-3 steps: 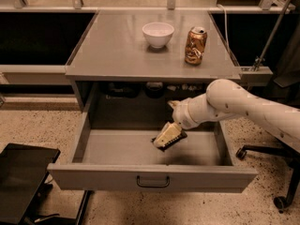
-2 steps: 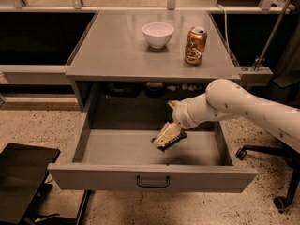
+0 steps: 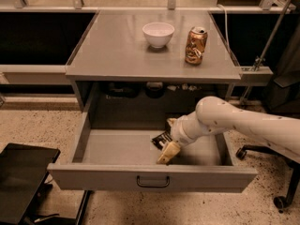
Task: Pick rxbar chocolate from top drawer and place on counter
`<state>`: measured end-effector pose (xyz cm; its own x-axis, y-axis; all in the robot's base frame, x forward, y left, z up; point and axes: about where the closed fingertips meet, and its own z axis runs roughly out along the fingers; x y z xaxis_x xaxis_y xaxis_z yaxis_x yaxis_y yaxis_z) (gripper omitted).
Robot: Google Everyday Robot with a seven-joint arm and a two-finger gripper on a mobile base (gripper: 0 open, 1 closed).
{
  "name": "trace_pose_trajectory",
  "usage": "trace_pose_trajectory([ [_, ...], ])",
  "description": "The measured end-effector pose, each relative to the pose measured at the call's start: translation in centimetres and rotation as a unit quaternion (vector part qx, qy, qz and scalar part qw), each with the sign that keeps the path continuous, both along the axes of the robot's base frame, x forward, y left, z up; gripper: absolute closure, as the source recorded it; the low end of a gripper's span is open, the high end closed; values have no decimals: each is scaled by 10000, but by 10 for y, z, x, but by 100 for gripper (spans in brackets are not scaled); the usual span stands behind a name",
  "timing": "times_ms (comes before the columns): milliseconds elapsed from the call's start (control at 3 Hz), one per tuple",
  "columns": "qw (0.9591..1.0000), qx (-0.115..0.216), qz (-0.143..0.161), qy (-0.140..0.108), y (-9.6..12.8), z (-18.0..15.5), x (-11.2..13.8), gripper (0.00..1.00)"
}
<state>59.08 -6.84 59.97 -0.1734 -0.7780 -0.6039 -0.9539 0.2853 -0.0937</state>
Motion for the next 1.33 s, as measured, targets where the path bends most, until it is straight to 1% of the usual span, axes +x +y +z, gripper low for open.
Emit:
trace_pose_trajectory([
  [333, 10000, -23, 16, 8, 0, -2, -1, 0],
  [667, 10000, -18, 13, 76, 0, -6, 8, 0],
  [1000, 9995, -102, -20, 290, -3, -24, 28, 0],
  [1333, 9995, -102, -20, 291, -3, -24, 28, 0],
])
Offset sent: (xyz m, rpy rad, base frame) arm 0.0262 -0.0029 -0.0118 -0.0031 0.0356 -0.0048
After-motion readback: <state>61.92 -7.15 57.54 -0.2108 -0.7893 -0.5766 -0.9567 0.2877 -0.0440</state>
